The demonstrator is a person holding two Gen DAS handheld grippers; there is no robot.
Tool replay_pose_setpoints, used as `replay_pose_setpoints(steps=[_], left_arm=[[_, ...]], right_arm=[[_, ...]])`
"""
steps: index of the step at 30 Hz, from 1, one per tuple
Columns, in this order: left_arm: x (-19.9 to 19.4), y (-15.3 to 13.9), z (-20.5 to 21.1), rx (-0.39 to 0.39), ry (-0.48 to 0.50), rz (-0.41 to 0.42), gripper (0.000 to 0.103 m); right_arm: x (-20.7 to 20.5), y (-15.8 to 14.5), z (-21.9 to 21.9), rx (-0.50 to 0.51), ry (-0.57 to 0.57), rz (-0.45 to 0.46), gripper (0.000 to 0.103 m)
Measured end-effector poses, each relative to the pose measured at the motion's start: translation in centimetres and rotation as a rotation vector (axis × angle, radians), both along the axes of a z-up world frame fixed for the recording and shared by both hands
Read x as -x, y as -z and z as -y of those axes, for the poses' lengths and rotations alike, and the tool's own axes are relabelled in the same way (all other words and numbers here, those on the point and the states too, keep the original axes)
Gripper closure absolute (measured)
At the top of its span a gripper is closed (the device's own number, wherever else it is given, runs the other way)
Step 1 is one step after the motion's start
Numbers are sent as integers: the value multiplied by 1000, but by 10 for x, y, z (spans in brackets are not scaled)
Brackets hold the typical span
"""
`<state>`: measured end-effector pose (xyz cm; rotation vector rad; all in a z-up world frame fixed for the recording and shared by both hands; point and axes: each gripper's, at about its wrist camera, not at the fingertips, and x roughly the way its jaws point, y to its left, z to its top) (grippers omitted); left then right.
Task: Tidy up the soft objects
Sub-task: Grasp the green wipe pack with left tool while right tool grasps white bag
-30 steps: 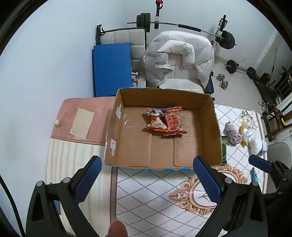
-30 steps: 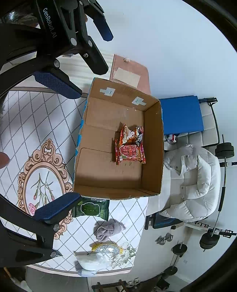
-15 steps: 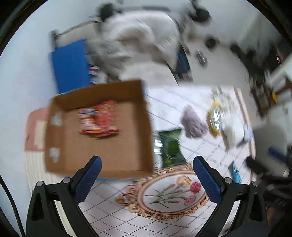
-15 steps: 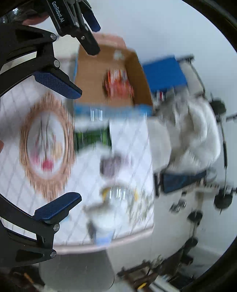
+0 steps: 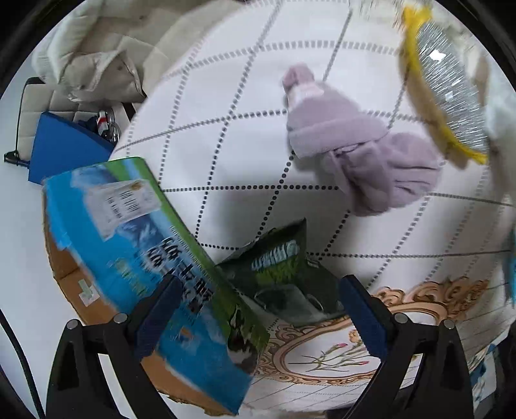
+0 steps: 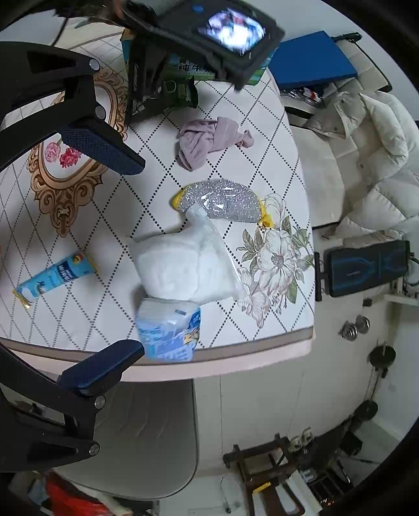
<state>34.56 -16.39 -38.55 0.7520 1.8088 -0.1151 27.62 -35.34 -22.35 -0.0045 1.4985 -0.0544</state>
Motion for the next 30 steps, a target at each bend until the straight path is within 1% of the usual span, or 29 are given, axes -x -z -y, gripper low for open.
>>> replay_pose_setpoints(steps=[3,5,6,8,10,14,16,18,19,20,21,23,26,30], left_arm=[[4,17,4,-15,3,-59,3],[8,26,5,-10,-16,-103,4],[10,29,5,-6,-28,-115,6],[15,34,5,5,-54,-126,6],[20,35,6,45,-97,-131,6],[24,26,4,149,-195,-115,6],[23,15,3,190,-229,-79,6],[20,-4,-3,229,-253,-30,6],[20,-15,-7,250,-265,-4,6],[20,-23,-9,266,-277,13,6],[22,-31,-14,280,-292,32,6],[30,-40,-23,284,-327,32,6],[44,-28,-27,284,-351,-28,6],[55,-1,-20,249,-355,-81,6]], right_arm=[[-9,15,-2,-2,-17,-14,0],[-16,25,0,-6,-25,-34,0],[-20,30,1,-6,-31,-46,0],[-29,43,2,-3,-55,-79,0],[-39,58,1,16,-86,-115,0],[-54,94,1,30,-123,-196,0],[-58,111,1,40,-134,-233,0],[-57,121,1,50,-143,-254,0],[-55,124,-1,64,-154,-256,2],[-51,126,-3,87,-163,-257,10],[-47,127,-5,110,-175,-258,14],[-38,124,-8,105,-185,-256,21],[-20,123,-11,77,-192,-277,24],[4,122,-15,35,-186,-309,26]])
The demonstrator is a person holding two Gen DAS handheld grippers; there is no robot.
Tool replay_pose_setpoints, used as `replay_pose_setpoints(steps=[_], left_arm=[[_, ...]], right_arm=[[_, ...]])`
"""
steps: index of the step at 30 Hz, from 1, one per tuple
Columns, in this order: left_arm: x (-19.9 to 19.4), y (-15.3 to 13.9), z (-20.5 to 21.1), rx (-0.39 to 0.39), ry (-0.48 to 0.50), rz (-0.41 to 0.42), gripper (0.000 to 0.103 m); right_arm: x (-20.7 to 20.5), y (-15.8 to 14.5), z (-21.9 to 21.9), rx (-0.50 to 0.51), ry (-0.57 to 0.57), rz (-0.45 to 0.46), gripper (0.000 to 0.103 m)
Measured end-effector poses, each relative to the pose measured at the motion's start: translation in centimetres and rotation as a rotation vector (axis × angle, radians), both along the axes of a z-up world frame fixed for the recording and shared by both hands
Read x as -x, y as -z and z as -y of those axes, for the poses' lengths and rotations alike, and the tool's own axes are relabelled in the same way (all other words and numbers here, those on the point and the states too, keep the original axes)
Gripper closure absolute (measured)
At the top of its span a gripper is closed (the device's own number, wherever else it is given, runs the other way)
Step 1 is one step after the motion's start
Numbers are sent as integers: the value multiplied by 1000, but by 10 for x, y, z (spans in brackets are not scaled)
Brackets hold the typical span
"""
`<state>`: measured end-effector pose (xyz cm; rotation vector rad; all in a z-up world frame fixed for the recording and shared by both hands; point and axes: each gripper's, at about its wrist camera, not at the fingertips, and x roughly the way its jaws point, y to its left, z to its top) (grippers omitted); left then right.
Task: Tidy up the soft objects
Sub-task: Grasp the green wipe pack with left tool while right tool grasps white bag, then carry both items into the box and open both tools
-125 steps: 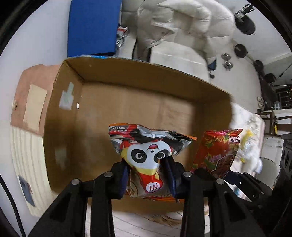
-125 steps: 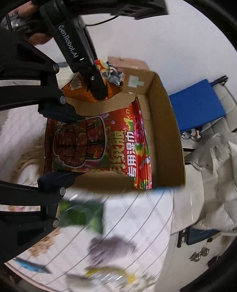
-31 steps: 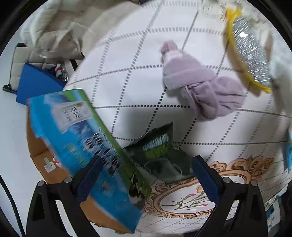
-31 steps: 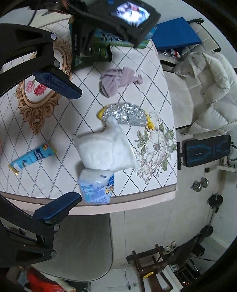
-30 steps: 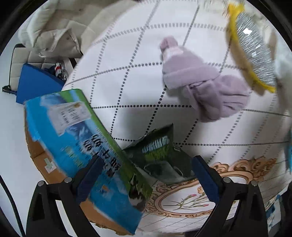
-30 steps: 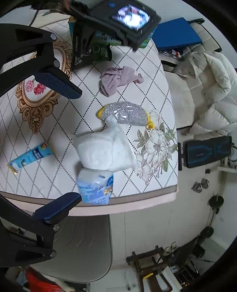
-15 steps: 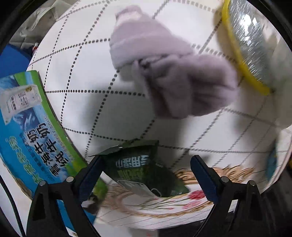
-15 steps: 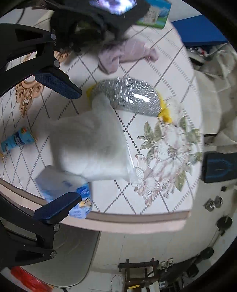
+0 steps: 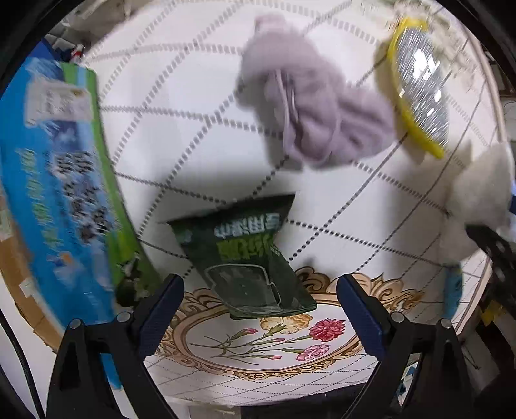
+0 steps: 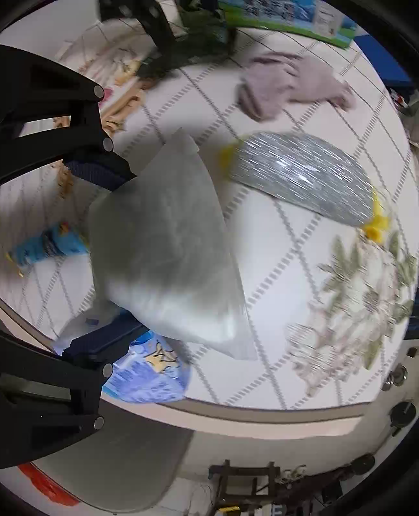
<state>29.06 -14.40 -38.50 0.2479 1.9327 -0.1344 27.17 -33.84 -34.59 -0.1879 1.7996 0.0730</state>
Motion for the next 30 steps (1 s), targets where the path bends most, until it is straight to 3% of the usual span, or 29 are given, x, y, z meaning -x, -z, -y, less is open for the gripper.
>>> replay_pose_setpoints(steps=[4,8,10,11,16,21,25,30], left_arm=[[6,23,-2,6,-19,-53,6],[16,35,-8,36,-81,-44,6],[22,36,-13,45,-111,-22,16],[26,36,-15,40,-128,-10,28],[50,31,-18,46,-152,49,51],[47,-4,-20,63,-136,121,67],[45,-39,-17,98,-128,188,68],[53,-90,-26,185,-132,260,69]], right_arm=[[18,2,2,-43,30,-20,23],[28,13,20,-83,123,-35,16],[30,17,25,-97,157,-36,14],[32,19,27,-100,168,-35,13],[32,30,30,-72,177,0,14],[39,30,9,-59,202,41,35],[48,16,14,-164,310,27,37],[67,-24,5,-284,401,71,37]])
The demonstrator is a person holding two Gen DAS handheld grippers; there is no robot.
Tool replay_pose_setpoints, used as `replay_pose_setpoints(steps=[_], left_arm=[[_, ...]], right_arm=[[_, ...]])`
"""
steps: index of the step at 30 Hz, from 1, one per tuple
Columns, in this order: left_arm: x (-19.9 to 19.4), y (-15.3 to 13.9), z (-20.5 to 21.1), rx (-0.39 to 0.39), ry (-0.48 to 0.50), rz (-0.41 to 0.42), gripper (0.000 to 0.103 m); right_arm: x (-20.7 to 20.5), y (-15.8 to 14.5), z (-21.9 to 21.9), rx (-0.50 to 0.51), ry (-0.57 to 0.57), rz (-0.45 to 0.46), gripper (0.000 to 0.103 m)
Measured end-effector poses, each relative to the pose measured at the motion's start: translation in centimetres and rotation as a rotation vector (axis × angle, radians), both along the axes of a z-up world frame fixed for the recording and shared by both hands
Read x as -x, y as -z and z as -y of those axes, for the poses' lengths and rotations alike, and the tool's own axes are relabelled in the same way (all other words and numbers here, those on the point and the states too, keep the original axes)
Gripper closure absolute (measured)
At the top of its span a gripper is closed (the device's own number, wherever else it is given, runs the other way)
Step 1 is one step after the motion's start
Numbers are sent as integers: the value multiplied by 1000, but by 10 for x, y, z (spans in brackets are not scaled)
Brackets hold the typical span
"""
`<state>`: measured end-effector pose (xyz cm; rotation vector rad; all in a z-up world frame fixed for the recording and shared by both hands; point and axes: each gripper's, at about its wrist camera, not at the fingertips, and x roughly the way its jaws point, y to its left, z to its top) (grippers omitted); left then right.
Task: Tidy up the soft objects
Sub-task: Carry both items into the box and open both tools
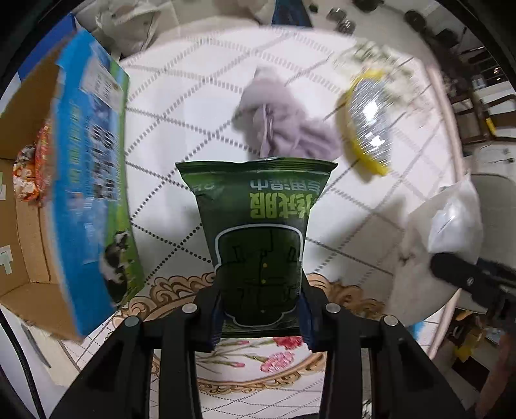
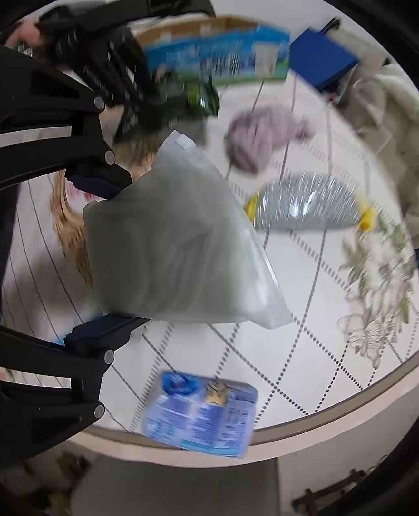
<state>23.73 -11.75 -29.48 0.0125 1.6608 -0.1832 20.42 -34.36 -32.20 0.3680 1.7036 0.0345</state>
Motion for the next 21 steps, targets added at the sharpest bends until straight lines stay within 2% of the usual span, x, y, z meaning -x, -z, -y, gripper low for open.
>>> replay_pose_setpoints(steps=[4,6,9,12,15,17,21], left_arm=[[1,-54,-26,60,1,66,69],[-16,-78,-48,81,2,96,69],[-25,-111,-81,70,6,153,69],[-29,-125,-131,35,-12,163,69],[-39,-119,-192,-49,-31,149,69],[-50,-103,-226,-102,-47,123,69],[-73,-62,-296,-161,-78,-5,69]], right_arm=[[11,-44,-30,-55,12,65,37],[1,-66,-46,-86,4,98,37],[-7,-100,-95,-132,-20,155,37],[-16,-128,-155,-179,-52,182,37],[-28,-128,-212,-208,-73,176,37],[-38,-122,-256,-225,-82,161,37],[-54,-93,-337,-227,-87,106,37]])
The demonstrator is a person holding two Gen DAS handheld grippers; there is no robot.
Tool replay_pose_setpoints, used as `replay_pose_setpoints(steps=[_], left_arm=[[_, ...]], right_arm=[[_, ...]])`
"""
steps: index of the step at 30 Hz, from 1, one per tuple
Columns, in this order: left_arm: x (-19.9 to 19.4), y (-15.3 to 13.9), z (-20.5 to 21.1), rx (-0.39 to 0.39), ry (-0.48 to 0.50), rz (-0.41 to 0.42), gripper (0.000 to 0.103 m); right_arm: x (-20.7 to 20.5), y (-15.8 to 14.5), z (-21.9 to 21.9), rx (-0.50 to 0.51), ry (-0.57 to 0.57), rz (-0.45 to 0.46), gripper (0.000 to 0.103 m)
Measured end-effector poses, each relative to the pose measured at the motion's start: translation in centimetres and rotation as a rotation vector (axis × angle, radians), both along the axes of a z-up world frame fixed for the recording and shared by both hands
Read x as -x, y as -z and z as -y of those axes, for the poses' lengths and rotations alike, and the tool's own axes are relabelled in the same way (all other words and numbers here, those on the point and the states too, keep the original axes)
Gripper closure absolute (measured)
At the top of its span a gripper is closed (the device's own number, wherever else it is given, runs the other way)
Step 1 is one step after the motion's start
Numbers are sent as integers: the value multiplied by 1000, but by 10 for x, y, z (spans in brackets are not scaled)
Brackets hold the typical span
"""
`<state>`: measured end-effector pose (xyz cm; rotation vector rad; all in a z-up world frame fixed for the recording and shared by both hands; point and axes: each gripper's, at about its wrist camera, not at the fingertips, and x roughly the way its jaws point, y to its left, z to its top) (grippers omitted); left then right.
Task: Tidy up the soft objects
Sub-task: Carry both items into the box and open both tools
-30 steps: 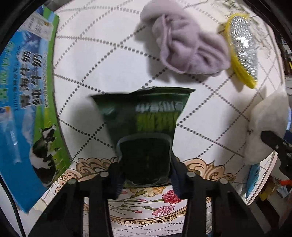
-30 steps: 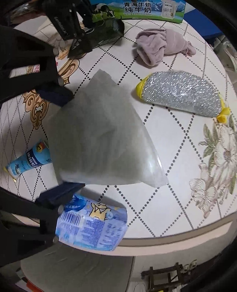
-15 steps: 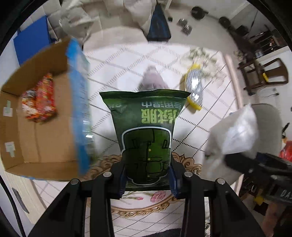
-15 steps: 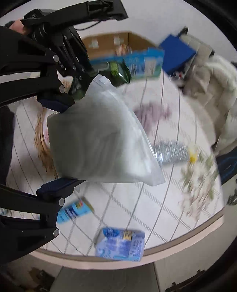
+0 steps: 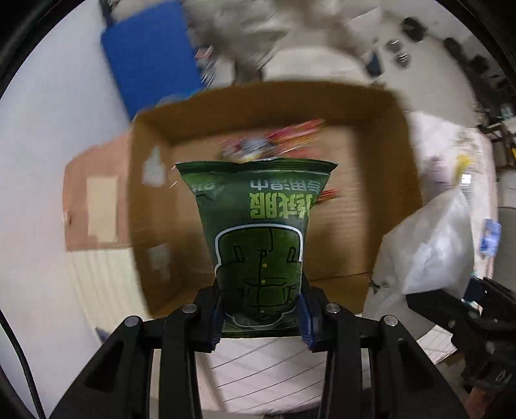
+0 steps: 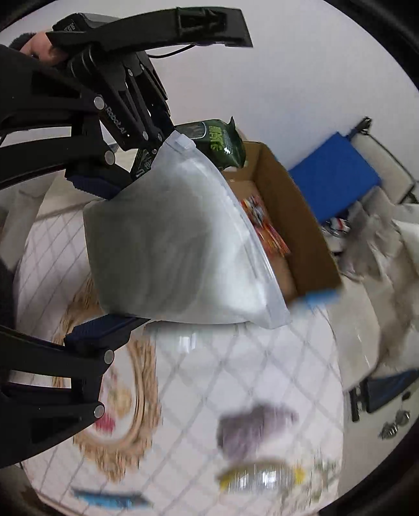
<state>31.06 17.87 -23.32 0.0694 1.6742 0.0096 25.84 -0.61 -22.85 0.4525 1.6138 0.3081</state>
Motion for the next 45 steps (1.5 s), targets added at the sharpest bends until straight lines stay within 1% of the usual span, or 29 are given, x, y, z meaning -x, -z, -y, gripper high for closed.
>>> replay_pose_setpoints(steps=[2,3,4,5,7,10,14,19,21,23,24,25,26,27,28,29,31,32,34,35,36,38,39,42,45], left_arm=[[-10,23,-29,-9,-23,-63,69],[-12,27,-39,-14,-26,-83,69],[-14,37,-45,-14,-28,-106,69],[-18,49,-53,-2,-23,-145,69],[-22,62,-65,30,-34,-196,69],[-25,85,-73,40,-37,-243,69],[-22,110,-77,53,-38,-293,69],[-16,129,-81,61,-57,-322,68],[-14,133,-83,73,-71,-344,67],[-12,135,-90,99,-94,-356,65],[-10,135,-94,105,-104,-355,63],[-10,132,-93,116,-111,-352,60],[-9,129,-93,119,-113,-344,50],[-8,124,-93,111,-106,-329,37],[-7,119,-92,102,-102,-314,32],[-5,114,-91,97,-99,-299,30],[1,102,-89,101,-96,-277,30],[5,95,-87,98,-94,-257,29],[13,82,-83,90,-92,-216,20],[21,72,-81,87,-91,-180,12],[29,63,-77,82,-91,-155,8],[45,49,-74,80,-98,-100,6],[53,42,-75,92,-110,-73,4],[71,20,-67,104,-148,4,2],[75,2,-61,95,-171,91,2]], right_arm=[[-6,18,-38,19,-16,-29,37],[-9,27,-53,21,-26,-41,37],[-11,35,-69,31,-34,-54,37],[-13,44,-83,40,-44,-65,37],[-17,60,-105,60,-51,-91,37],[-20,77,-127,84,-64,-122,37],[-24,94,-139,114,-76,-153,37],[-28,107,-143,142,-91,-179,37],[-30,112,-144,144,-107,-201,34],[-32,114,-144,152,-134,-221,29],[-33,114,-143,160,-146,-225,23],[-35,112,-143,161,-158,-226,21],[-35,110,-142,157,-170,-227,13],[-37,108,-131,156,-180,-224,6],[-38,103,-129,163,-194,-213,5],[-43,96,-126,178,-208,-199,5],[-44,83,-123,206,-229,-169,4],[-44,76,-122,220,-241,-155,0],[-43,59,-121,255,-264,-115,0],[-40,50,-120,276,-274,-91,0],[-37,45,-118,293,-279,-73,0],[-28,36,-109,327,-288,-26,0],[-25,28,-105,343,-286,-1,0],[-8,7,-99,369,-286,61,0],[3,-9,-87,372,-283,108,0]])
